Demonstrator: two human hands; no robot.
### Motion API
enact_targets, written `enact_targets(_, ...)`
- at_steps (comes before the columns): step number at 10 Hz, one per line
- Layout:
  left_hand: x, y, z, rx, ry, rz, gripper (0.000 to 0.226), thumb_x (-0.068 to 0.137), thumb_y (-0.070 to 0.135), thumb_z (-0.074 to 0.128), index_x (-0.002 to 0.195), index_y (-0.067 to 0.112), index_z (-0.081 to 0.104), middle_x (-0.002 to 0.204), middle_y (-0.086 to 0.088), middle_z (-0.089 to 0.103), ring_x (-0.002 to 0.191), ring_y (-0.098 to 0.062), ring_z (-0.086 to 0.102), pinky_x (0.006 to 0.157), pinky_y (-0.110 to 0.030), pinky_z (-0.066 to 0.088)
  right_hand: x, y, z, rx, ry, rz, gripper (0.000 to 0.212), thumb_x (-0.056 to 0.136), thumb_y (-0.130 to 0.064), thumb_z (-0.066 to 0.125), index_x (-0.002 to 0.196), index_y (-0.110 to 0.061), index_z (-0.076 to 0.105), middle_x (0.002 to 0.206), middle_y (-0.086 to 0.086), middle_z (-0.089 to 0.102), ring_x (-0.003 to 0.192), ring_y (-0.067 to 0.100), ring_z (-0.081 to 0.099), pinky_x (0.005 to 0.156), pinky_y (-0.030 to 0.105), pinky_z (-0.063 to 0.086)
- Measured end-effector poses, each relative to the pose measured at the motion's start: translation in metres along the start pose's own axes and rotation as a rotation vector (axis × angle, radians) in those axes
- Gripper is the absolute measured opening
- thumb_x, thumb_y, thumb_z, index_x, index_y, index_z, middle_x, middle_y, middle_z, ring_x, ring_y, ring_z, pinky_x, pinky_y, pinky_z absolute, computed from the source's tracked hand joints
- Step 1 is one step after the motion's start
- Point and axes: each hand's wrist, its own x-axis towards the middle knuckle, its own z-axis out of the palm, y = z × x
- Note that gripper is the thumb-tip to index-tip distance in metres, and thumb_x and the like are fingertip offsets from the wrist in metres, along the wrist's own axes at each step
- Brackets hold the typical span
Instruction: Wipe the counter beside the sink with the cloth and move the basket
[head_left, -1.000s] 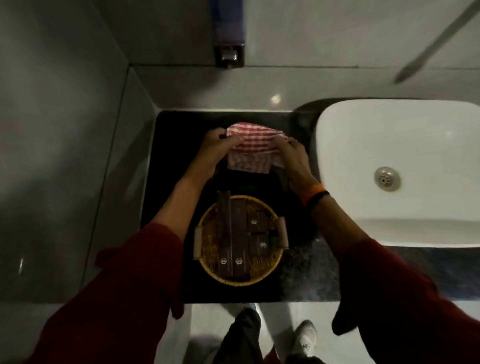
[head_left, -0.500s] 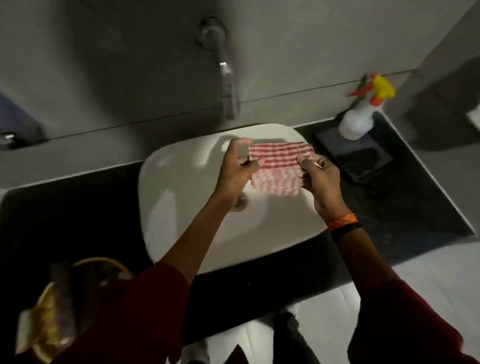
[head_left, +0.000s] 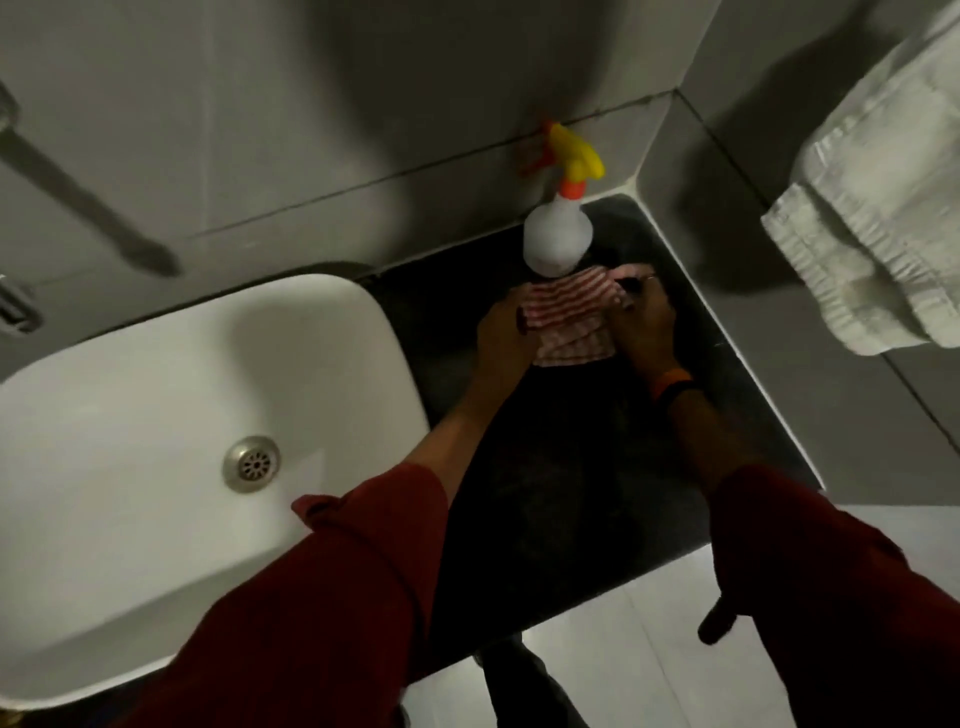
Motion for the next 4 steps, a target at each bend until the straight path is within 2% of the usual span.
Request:
enact_targets(1, 0.012, -0.020, 0.023, 0.371, -0.050, -0.004, 0.045, 0.098, 0.016, 0.055, 0.142, 0.006, 0.050, 0.157, -0.023, 0.033, 0.143, -0.041, 0.033, 0.119, -0.048, 0.031, 0.014, 0.022, 0.003, -0.440, -0.148, 0.006, 0.036, 0.097, -0.011, 0.059, 0.132, -0.009, 0.058, 0.136, 0.021, 0.062, 0.126, 0.040, 0.058, 0.111, 0.056, 0.040)
enact_targets(2, 0.015, -0.035, 0.031, 0.811, -0.075, 0.104, 0.049, 0.100, 0.017, 0.048, 0.148, 0.012, 0.043, 0.165, -0.016, 0.022, 0.150, -0.039, 0.020, 0.123, -0.056, 0.013, 0.015, 0.032, 0.011, -0.846, -0.250, -0.063, 0.050, 0.097, -0.017, 0.057, 0.146, -0.013, 0.048, 0.165, 0.017, 0.029, 0.149, 0.041, 0.030, 0.119, 0.062, 0.020)
enact_targets(3, 0.016, -0.041, 0.024, 0.926, -0.127, 0.210, 0.055, 0.101, 0.025, 0.045, 0.152, 0.007, 0.036, 0.165, -0.014, 0.026, 0.154, -0.035, 0.017, 0.126, -0.056, -0.001, 0.008, 0.034, 0.014, -0.918, -0.241, -0.193, 0.048, 0.100, -0.014, 0.051, 0.147, -0.004, 0.045, 0.171, 0.017, 0.014, 0.157, 0.037, 0.017, 0.121, 0.063, 0.015)
enact_targets(4, 0.013, -0.034, 0.010, 0.994, -0.072, 0.239, 0.060, 0.105, 0.036, 0.035, 0.157, 0.009, 0.022, 0.167, -0.013, 0.019, 0.156, -0.033, 0.010, 0.127, -0.051, -0.005, -0.006, 0.019, 0.022, -0.910, -0.235, -0.290, 0.055, 0.101, -0.019, 0.051, 0.152, 0.000, 0.040, 0.169, 0.021, 0.019, 0.157, 0.039, 0.018, 0.125, 0.061, 0.016)
